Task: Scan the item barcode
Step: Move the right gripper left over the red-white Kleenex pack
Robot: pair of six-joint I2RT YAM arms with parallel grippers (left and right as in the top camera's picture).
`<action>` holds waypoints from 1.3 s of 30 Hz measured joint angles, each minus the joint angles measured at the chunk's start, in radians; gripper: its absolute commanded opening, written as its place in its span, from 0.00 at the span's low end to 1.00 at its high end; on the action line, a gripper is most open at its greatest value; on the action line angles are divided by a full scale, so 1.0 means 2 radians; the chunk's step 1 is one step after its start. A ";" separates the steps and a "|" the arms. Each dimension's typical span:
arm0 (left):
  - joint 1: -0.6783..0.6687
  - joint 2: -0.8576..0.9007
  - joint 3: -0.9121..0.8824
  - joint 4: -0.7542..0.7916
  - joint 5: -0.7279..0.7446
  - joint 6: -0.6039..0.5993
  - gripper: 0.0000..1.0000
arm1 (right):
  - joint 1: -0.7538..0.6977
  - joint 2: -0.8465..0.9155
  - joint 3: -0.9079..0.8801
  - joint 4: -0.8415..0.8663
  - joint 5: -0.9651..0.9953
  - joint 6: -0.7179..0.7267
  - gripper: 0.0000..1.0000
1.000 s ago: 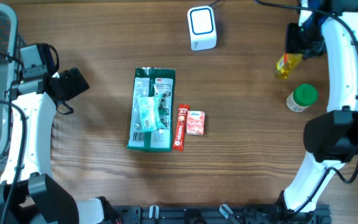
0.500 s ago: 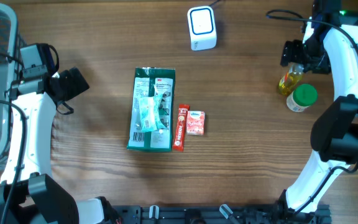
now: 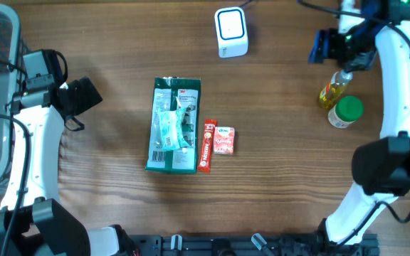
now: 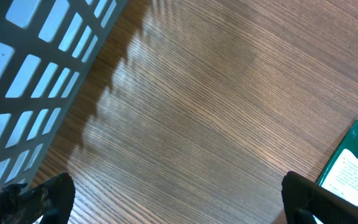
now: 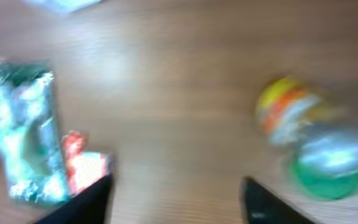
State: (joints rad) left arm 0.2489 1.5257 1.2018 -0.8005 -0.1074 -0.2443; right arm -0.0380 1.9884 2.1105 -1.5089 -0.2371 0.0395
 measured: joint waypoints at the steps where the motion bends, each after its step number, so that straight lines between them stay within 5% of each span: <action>1: 0.000 0.000 0.000 0.000 0.000 0.000 1.00 | 0.013 -0.003 0.000 -0.009 -0.017 -0.004 0.36; 11: 0.000 0.000 0.000 0.001 0.000 0.000 1.00 | 0.178 -0.005 -0.143 0.083 -0.068 0.039 0.36; 15: 0.000 0.000 0.000 -0.001 0.000 0.000 1.00 | 0.263 -0.007 -0.242 0.189 -0.071 0.108 0.07; 21: 0.000 0.000 0.000 0.000 0.000 0.000 1.00 | 0.356 -0.006 -0.357 0.278 -0.073 0.205 0.04; 28: 0.000 0.000 0.000 0.000 0.000 0.000 1.00 | 0.371 -0.006 -0.408 0.294 0.048 0.280 0.05; 39: 0.000 0.000 0.000 0.000 0.000 0.000 1.00 | 0.317 -0.006 -0.409 0.316 0.191 0.302 0.07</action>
State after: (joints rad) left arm 0.2489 1.5257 1.2018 -0.8005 -0.1078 -0.2443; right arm 0.5968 1.9762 1.2934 -0.8768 0.1455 0.6434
